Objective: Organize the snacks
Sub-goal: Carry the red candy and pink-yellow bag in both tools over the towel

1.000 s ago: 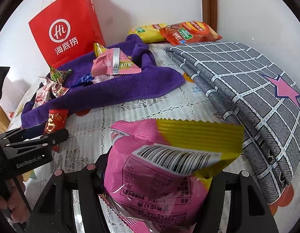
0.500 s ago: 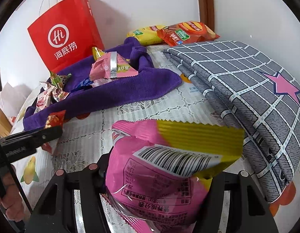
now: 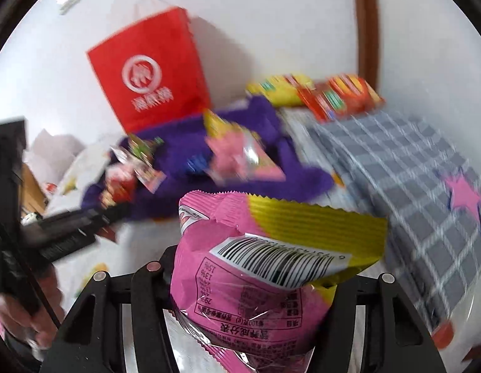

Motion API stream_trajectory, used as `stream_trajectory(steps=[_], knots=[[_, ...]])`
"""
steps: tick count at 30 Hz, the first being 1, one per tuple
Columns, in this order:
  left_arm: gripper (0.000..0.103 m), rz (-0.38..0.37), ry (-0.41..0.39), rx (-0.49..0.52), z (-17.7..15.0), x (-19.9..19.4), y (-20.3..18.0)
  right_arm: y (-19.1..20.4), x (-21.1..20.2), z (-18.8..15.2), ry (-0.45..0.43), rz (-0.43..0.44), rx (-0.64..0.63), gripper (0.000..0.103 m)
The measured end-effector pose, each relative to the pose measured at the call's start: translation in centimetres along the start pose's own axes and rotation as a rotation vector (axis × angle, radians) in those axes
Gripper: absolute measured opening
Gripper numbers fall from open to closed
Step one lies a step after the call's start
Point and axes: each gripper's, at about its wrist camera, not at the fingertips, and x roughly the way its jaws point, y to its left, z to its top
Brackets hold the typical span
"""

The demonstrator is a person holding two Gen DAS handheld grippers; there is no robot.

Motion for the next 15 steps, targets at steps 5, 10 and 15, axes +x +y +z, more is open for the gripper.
stream_trajectory(steps=[5,10,15], knots=[[0.038,0.059,-0.036,-0.033,0.7,-0.3,1.8,1.9,0.4,3.6,-0.05,0.05,-0.038,0.058],[0.038,0.13,-0.069,-0.071,1.2,-0.4,3.7,3.4,2.3,6.3,-0.079,0.092,-0.067,0.058],[0.038,0.199,-0.099,-0.088,1.5,-0.6,4.8,4.5,5.8,8.7,-0.056,0.13,-0.065,0.058]])
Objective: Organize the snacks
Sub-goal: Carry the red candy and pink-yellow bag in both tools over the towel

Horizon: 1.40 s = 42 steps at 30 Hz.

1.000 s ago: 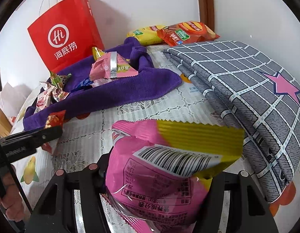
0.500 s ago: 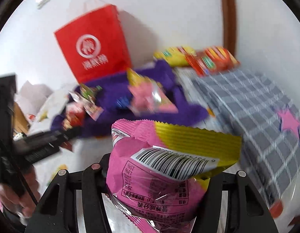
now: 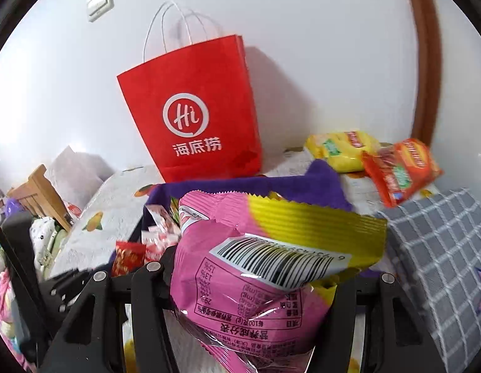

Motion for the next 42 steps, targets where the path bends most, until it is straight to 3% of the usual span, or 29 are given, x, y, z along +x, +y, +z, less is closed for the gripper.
stream_trajectory(steps=[6,15,23,30,36,42], knots=[[0.038,0.057,-0.05,-0.025,0.4,-0.3,1.2,0.9,3.3,1.0,-0.009,0.063,0.041,0.058],[0.038,0.043,0.006,-0.078,0.4,1.3,2.2,0.4,5.2,-0.3,-0.057,-0.008,0.017,0.058],[0.038,0.078,0.017,-0.113,0.1,1.2,2.9,-1.2,6.6,-1.0,-0.005,0.047,0.079,0.058],[0.038,0.076,0.006,-0.149,0.4,0.8,3.7,-0.2,7.4,-1.5,0.019,0.024,0.017,0.058],[0.038,0.064,-0.008,-0.16,0.6,0.3,3.7,0.0,7.3,-1.3,-0.049,0.023,0.029,0.058],[0.038,0.053,0.002,-0.157,0.6,0.5,3.4,0.6,7.7,-1.5,-0.085,-0.03,-0.012,0.058]])
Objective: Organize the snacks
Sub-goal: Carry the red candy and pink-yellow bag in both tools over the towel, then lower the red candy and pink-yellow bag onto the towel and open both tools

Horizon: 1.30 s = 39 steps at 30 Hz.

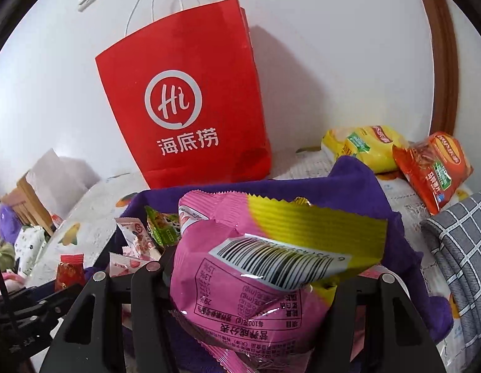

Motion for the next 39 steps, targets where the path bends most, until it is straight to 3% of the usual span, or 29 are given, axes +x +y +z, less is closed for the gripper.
stream_trajectory(steps=[4,7,12,21,26,28,31,39], knots=[[0.038,-0.009,0.003,-0.009,0.1,0.0,0.1,0.2,0.7,-0.3,0.033,-0.014,-0.006,0.061],[0.038,-0.001,0.008,-0.014,0.1,0.1,0.2,0.4,0.6,-0.5,0.039,-0.007,-0.008,0.078],[0.038,-0.006,0.029,-0.026,0.1,0.6,0.5,0.3,-0.6,-0.2,0.013,0.028,0.025,0.089],[0.038,-0.014,0.003,-0.011,0.0,0.4,0.3,-0.9,-3.8,0.9,-0.092,0.078,0.067,0.089],[0.038,-0.053,0.001,0.007,-0.1,0.4,-0.1,-1.3,-4.9,1.0,-0.159,0.001,0.035,0.089],[0.038,-0.073,0.003,0.008,-0.1,0.5,-0.3,-1.8,-4.6,1.0,-0.135,-0.025,0.047,0.089],[0.038,-0.075,0.002,0.034,-0.2,0.7,-1.0,-2.8,-4.3,1.0,-0.1,0.018,0.105,0.089],[0.038,-0.031,-0.011,0.096,0.4,0.7,-3.0,-3.7,-4.6,0.9,-0.078,0.023,0.139,0.089]])
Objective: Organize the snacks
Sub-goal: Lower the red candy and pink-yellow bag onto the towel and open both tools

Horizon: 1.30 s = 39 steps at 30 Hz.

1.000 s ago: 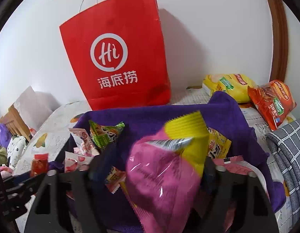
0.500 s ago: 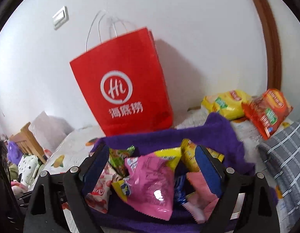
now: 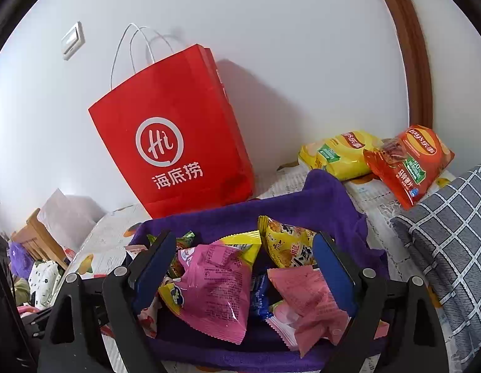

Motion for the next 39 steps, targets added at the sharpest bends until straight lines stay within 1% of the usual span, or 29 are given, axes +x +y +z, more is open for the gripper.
stream_trajectory(steps=[4,6,10,13,16,18,20,22,25,28,30,34,39], knots=[[0.038,0.043,-0.025,0.038,1.0,-0.1,-0.7,-0.1,0.1,0.0,0.002,-0.009,-0.001,0.089],[0.038,0.049,-0.026,0.042,1.6,0.1,-0.8,-0.2,0.1,0.0,0.005,-0.009,0.002,0.089],[0.038,0.03,-0.006,0.028,2.8,1.0,-1.3,-0.5,0.2,-0.3,0.001,-0.026,0.014,0.089],[0.038,0.052,0.007,0.043,3.6,2.0,-2.0,-0.7,0.6,-0.3,0.018,-0.029,0.024,0.089],[0.038,0.014,0.029,0.023,4.3,2.8,-2.2,-1.2,0.9,-0.4,0.034,-0.02,0.054,0.089],[0.038,0.009,0.034,0.015,4.6,3.3,-2.6,-1.4,1.0,-0.4,0.042,-0.008,0.075,0.089],[0.038,0.014,0.04,0.011,4.8,3.7,-2.9,-1.8,1.0,-0.4,0.041,0.003,0.095,0.089],[0.039,0.042,0.059,-0.001,4.9,4.4,-3.2,-2.0,0.8,-0.3,0.036,-0.007,0.1,0.089],[0.039,-0.005,0.069,-0.045,4.8,5.0,-3.1,-1.9,0.6,-0.2,0.018,-0.037,0.084,0.089],[0.039,0.021,0.082,-0.062,4.4,5.6,-3.2,-1.8,0.6,-0.1,0.013,-0.046,0.071,0.089],[0.039,0.034,0.108,-0.037,4.0,6.2,-3.6,-1.4,0.4,-0.1,0.003,-0.055,0.05,0.089],[0.039,0.053,0.119,-0.029,3.7,6.8,-3.5,-0.5,-0.2,0.0,-0.02,-0.072,0.009,0.089],[0.039,0.035,0.136,-0.042,3.8,6.7,-3.3,0.5,-0.6,-0.1,-0.043,-0.063,-0.028,0.089]])
